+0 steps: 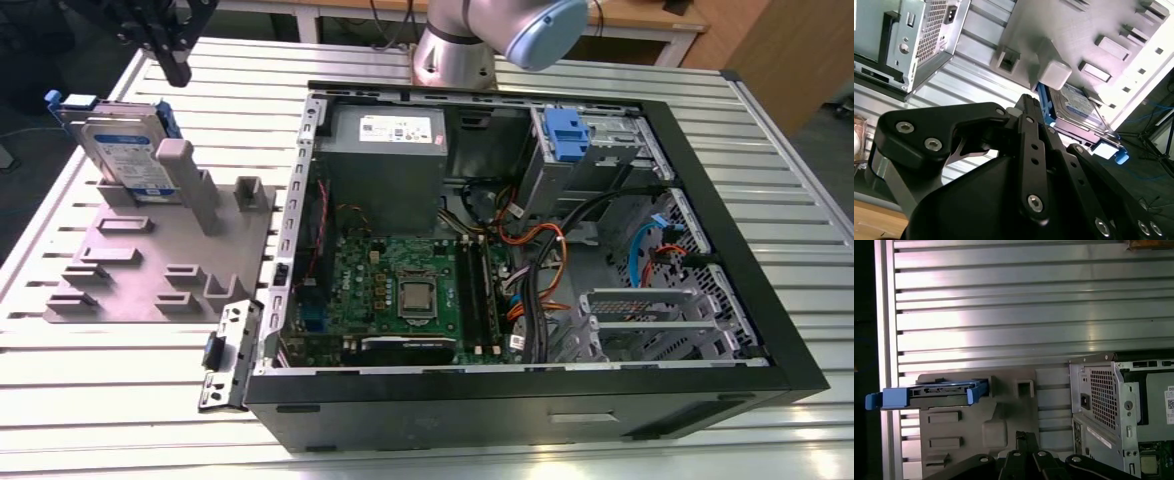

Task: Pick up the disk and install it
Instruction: 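Reach for the disk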

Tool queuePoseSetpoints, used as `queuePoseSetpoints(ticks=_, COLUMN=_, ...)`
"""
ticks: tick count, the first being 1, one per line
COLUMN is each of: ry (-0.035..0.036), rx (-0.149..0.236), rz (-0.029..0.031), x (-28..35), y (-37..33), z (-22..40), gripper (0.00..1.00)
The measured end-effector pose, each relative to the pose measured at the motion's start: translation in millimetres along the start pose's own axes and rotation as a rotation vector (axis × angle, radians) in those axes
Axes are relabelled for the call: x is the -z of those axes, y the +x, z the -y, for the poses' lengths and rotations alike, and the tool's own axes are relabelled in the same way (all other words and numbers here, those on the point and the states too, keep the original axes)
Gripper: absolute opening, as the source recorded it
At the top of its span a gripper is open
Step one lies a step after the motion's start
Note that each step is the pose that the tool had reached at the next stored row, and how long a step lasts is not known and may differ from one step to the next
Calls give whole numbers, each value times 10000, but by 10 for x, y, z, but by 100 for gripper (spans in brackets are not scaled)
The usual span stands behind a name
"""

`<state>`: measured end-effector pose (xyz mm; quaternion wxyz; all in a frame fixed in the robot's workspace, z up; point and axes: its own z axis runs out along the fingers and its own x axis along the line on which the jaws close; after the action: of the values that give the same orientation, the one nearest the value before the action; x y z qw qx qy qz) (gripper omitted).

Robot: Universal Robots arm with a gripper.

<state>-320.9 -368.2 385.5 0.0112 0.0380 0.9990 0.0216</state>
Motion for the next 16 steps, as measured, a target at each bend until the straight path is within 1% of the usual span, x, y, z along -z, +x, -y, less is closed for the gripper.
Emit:
queuePoseSetpoints(ticks=3, ry=1, rx=-1, rz=-22, x=-5, y=59, z=-1, gripper=11)
queuePoseSetpoints(ticks=5, ry=3, rx=-2, rz=-40, x=-8, y=77, z=0, gripper=11)
queuePoseSetpoints(ticks=10, ry=7, rx=-6, rz=-113, x=-14, y=86, z=0, gripper=11)
queuePoseSetpoints(ticks=16, ry=7, rx=-5, rz=-117, x=-14, y=86, z=1, gripper=11)
